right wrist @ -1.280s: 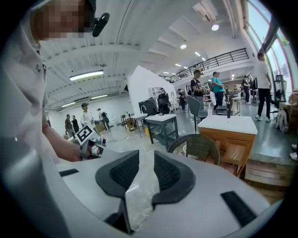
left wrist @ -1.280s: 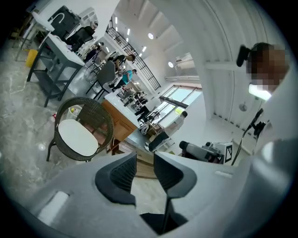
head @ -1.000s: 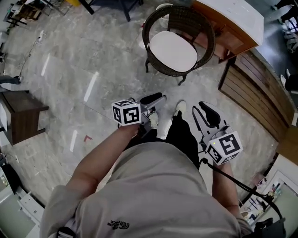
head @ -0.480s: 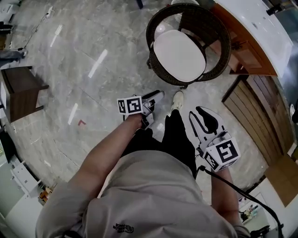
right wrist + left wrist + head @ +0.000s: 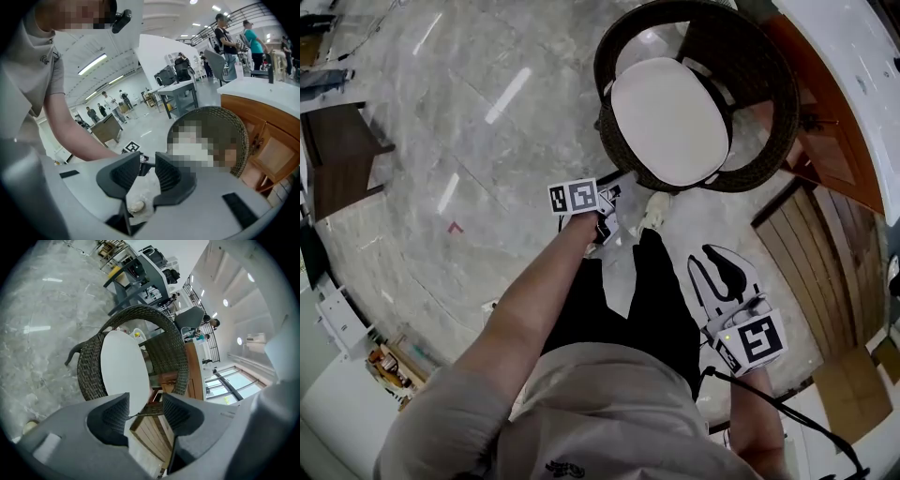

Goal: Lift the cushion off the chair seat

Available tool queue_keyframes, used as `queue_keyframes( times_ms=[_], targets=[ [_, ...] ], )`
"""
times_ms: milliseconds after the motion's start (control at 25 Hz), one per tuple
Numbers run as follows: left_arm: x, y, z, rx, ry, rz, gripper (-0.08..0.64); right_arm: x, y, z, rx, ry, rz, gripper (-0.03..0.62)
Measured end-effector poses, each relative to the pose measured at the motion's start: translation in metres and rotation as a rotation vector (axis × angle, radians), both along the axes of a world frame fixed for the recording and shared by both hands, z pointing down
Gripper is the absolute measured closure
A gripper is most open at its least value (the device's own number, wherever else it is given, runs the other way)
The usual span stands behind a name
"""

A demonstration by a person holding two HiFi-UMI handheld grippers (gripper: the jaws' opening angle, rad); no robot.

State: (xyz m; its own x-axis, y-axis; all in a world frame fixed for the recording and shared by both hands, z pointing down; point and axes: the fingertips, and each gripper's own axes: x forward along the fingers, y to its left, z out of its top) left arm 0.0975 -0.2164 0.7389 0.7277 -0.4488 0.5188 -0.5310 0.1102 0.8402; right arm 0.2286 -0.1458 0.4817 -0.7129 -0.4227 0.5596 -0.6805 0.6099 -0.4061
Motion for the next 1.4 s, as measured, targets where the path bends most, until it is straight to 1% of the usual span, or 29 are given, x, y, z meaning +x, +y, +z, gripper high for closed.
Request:
queue_keyframes(
  times_ms=[200, 320, 480, 640, 800, 1000, 1160, 1200, 1320, 1400],
  targets=[
    [0.0, -0.021, 0.061, -0.032, -0.033, -0.037, 0.333, 0.005, -0.02, 0.035, -0.01, 0.026, -0.034, 0.485],
    [-0.002, -0.029, 0.092, -0.051, -0.06, -0.06, 0.322, 0.005, -0.025, 0.054, -0.036, 0.024, -0.038, 0.485],
    [-0.001, -0.038, 0.122, -0.066, -0.08, -0.08, 0.31, 0.004, -0.025, 0.08, -0.067, 0.032, -0.062, 0.485],
    [-0.001, -0.042, 0.145, -0.091, -0.084, -0.106, 0.299, 0.005, -0.023, 0.094, -0.089, 0.03, -0.077, 0.485],
    [-0.003, -0.05, 0.157, -0.107, -0.087, -0.128, 0.295, 0.007, -0.024, 0.104, -0.117, 0.018, -0.072, 0.485],
    [-0.005, -0.05, 0.161, -0.12, -0.09, -0.145, 0.295, 0.008, -0.026, 0.113, -0.136, 0.005, -0.076, 0.485],
    [0.008, -0.058, 0.161, -0.12, -0.052, -0.121, 0.295, 0.011, -0.026, 0.117, -0.147, -0.002, -0.07, 0.485],
    [0.012, -0.061, 0.163, -0.125, -0.054, -0.116, 0.295, 0.011, -0.026, 0.119, -0.149, -0.003, -0.069, 0.485],
    [0.015, -0.067, 0.166, -0.139, -0.058, -0.143, 0.295, 0.013, -0.027, 0.12, -0.156, -0.006, -0.062, 0.485],
    [0.014, -0.068, 0.165, -0.135, -0.033, -0.159, 0.295, 0.015, -0.027, 0.121, -0.161, -0.007, -0.059, 0.485]
  ],
)
